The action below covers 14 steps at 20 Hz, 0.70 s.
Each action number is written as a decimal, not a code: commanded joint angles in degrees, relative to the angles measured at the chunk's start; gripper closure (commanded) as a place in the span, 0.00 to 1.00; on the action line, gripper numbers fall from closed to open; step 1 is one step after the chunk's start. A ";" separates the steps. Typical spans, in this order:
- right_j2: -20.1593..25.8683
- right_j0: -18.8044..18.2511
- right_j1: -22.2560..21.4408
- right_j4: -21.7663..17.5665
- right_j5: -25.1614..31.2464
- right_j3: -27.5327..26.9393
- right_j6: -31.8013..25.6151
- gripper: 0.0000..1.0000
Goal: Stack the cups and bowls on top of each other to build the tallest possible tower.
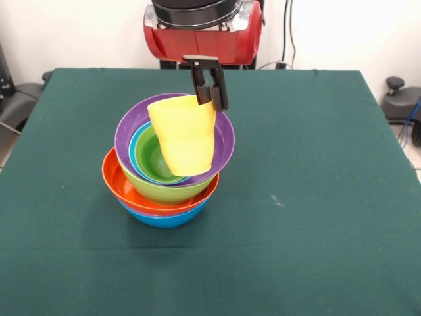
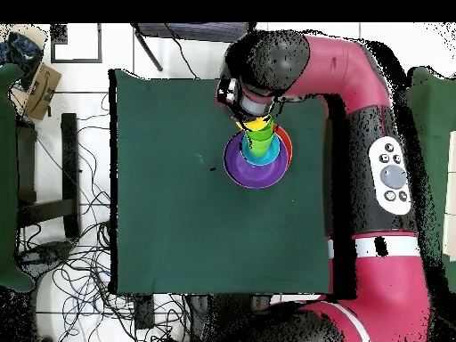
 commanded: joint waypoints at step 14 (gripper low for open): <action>-1.44 -0.63 0.56 -4.48 0.89 -1.47 -12.86 1.00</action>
